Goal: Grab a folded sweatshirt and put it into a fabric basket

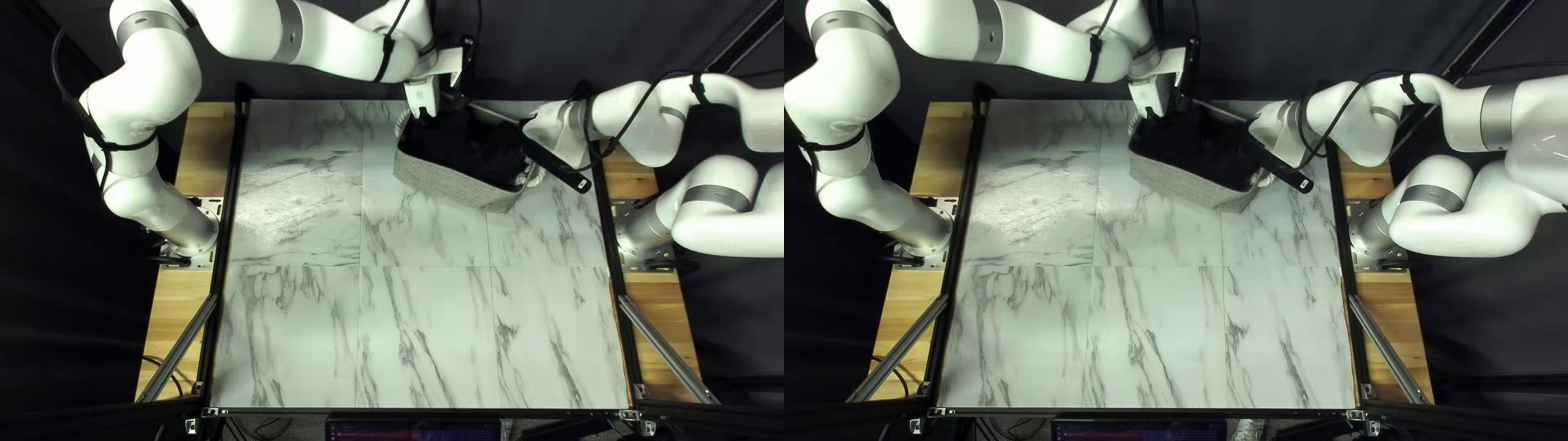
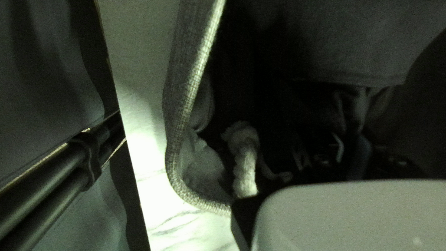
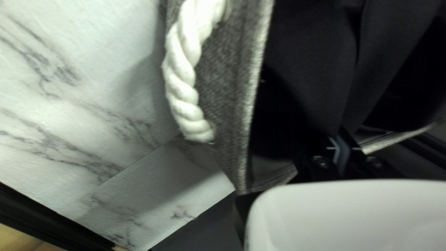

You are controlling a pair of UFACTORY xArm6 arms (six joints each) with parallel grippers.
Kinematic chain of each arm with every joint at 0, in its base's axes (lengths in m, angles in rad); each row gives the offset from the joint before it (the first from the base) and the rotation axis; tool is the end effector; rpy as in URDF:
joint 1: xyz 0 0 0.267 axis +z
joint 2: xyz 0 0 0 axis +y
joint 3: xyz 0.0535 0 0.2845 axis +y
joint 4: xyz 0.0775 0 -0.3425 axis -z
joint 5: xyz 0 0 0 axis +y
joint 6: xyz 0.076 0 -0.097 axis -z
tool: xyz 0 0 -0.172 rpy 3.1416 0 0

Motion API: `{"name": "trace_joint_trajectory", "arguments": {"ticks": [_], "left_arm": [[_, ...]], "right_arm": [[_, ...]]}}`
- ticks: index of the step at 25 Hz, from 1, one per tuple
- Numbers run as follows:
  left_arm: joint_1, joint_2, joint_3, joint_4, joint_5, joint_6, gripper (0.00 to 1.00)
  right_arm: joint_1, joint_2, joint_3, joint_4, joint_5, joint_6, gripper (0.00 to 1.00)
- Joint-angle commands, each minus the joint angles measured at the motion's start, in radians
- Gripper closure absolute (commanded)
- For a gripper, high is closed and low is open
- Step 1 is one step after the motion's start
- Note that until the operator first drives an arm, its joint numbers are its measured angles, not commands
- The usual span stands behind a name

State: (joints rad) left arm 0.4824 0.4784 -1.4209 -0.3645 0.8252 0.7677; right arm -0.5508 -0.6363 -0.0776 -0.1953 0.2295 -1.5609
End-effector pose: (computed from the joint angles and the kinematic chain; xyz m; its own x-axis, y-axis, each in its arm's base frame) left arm 0.5678 0.2386 0.1058 0.9655 -0.0304 0.2586 -0.0716 -0.9859 0.1513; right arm 0.2988 -0.1806 0.1167 0.3967 0.9097 -0.1226 0.8372 -0.3038 0.4548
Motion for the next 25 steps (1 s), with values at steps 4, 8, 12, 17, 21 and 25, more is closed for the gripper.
{"name": "trace_joint_trajectory", "arguments": {"ticks": [4, 8, 12, 17, 21, 25], "left_arm": [[-0.016, 0.028, 0.017, 0.013, -0.035, -0.025, 1.00], [-0.015, 0.025, 0.014, 0.020, -0.032, -0.023, 1.00], [-0.016, 0.012, 0.023, 0.029, -0.038, -0.037, 0.00], [-0.013, -0.060, 0.078, 0.024, -0.040, -0.041, 0.00], [-0.017, -0.153, 0.127, 0.009, -0.019, -0.024, 0.00], [-0.031, -0.208, 0.114, 0.026, 0.025, -0.029, 0.00]], "right_arm": [[0.004, 0.129, -0.023, -0.036, -0.060, 0.056, 1.00], [-0.007, 0.170, -0.036, -0.031, -0.078, 0.050, 1.00], [-0.007, 0.174, -0.042, 0.009, -0.072, 0.018, 0.00], [0.003, 0.093, -0.035, 0.059, -0.012, -0.014, 0.00], [0.026, -0.047, -0.030, 0.068, 0.099, -0.009, 0.00], [0.058, -0.136, -0.046, 0.059, 0.180, 0.011, 0.00]]}}
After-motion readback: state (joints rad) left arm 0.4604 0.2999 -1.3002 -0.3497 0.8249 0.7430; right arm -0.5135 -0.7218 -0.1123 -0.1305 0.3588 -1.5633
